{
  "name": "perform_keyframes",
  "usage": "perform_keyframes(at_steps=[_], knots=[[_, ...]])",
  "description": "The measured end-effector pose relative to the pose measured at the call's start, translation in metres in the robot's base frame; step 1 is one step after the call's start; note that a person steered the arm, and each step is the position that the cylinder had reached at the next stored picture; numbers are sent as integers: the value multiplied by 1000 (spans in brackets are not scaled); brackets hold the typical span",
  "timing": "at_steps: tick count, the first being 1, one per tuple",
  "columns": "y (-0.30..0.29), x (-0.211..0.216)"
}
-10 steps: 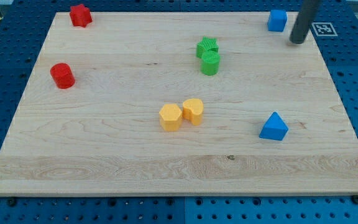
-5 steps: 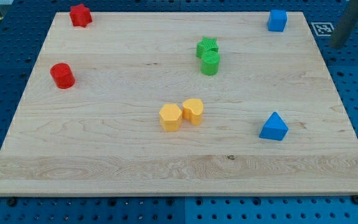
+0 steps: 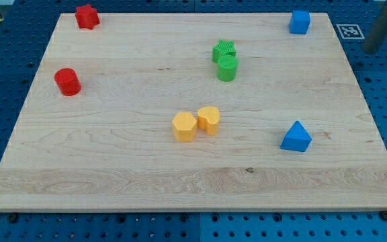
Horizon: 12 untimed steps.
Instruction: Move the blue cube top diagonal to the green star
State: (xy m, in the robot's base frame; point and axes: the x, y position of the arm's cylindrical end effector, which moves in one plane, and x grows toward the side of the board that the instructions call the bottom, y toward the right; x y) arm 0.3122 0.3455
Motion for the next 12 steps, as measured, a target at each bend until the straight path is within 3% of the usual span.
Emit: perform_keyframes(at_steps=[7, 9, 10, 12], knots=[[0, -6], [-12, -87], [-64, -121], [-109, -116]])
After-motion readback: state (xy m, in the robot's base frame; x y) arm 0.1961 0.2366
